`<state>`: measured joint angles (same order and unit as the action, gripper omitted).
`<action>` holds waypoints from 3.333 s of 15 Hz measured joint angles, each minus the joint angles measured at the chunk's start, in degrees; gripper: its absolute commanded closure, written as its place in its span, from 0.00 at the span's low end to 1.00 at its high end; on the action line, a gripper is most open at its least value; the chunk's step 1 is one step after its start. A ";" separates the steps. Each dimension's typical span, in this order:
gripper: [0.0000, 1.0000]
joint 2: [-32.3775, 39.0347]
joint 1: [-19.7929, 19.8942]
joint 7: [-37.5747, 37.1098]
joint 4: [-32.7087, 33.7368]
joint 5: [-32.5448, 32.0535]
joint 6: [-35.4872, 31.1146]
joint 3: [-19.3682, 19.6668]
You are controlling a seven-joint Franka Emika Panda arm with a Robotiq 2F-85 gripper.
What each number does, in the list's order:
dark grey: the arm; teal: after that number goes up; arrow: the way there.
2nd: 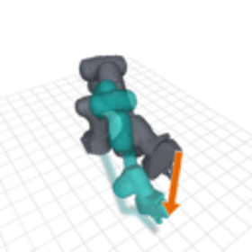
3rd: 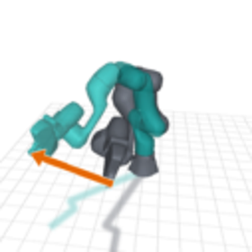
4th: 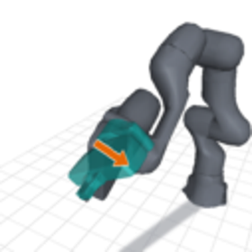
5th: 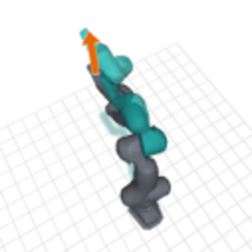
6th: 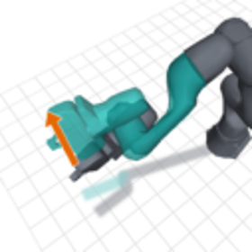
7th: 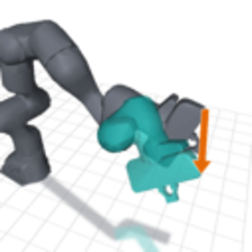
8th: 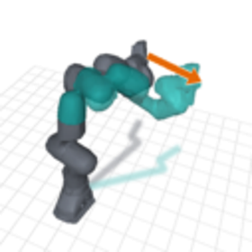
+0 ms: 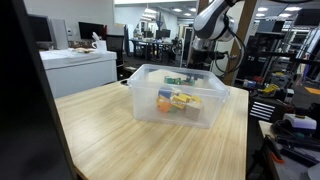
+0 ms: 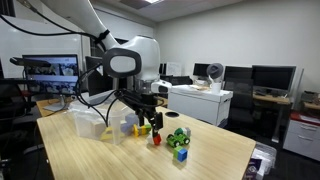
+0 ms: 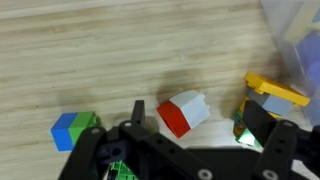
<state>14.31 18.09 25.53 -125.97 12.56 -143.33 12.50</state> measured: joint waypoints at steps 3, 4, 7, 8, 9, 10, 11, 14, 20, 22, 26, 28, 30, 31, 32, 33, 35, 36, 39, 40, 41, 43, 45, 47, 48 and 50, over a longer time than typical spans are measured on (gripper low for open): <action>0.00 1.83 0.53 0.02 0.72 0.00 -0.02 -0.33; 0.00 2.40 0.69 0.02 1.03 0.00 -0.02 -0.44; 0.00 3.97 1.25 0.02 2.01 0.00 -0.02 -1.10; 0.00 4.35 1.38 0.02 2.30 0.00 -0.02 -1.32; 0.00 4.71 1.42 0.02 2.61 0.00 -0.02 -1.51; 0.00 5.04 1.43 0.02 2.93 0.00 -0.02 -1.70; 0.00 5.41 1.43 0.02 3.33 -0.01 -0.04 -1.89; 0.00 6.96 1.44 0.02 5.37 -0.04 -0.04 -2.42; 0.55 8.97 2.12 0.08 7.60 -0.42 -0.04 -2.80; 0.60 9.03 2.69 0.24 7.56 -0.60 -0.04 -2.83; 0.60 8.83 3.71 0.99 7.20 -0.62 -0.04 -2.83; 0.60 8.30 3.66 0.90 6.41 -3.73 0.03 -2.10; 0.60 7.43 3.61 0.90 5.25 -6.26 0.12 -1.56; 0.60 6.78 3.56 0.90 4.67 -7.56 0.32 -1.27; 0.60 5.83 3.47 0.90 4.08 -8.94 0.74 -0.96; 0.60 4.58 3.38 0.89 3.55 -10.29 1.39 -0.66; 0.60 0.63 3.13 0.89 2.47 -13.10 2.89 -0.24; 0.60 -1.40 2.87 0.89 2.01 -14.07 3.20 -0.18; 0.60 -11.50 0.93 1.41 -0.18 -16.00 3.95 -0.21; 0.60 -14.46 0.08 1.89 -0.87 -16.00 4.38 -0.28; 0.60 -17.38 -0.99 2.31 -1.67 -15.98 5.03 -0.37; 0.60 -23.28 -4.03 3.49 -4.28 -15.73 6.72 -0.75; 0.60 -30.17 -9.08 5.47 -9.55 -15.53 8.20 -1.56; 0.60 -33.68 -12.24 6.73 -13.37 -15.53 8.87 -1.81; 0.10 -35.06 -13.51 6.96 -15.30 -15.64 8.97 -1.88; 0.03 -36.91 -15.08 7.48 -18.85 -15.85 8.99 -1.88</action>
<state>-22.60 3.00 33.00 -144.82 -3.29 -134.34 10.61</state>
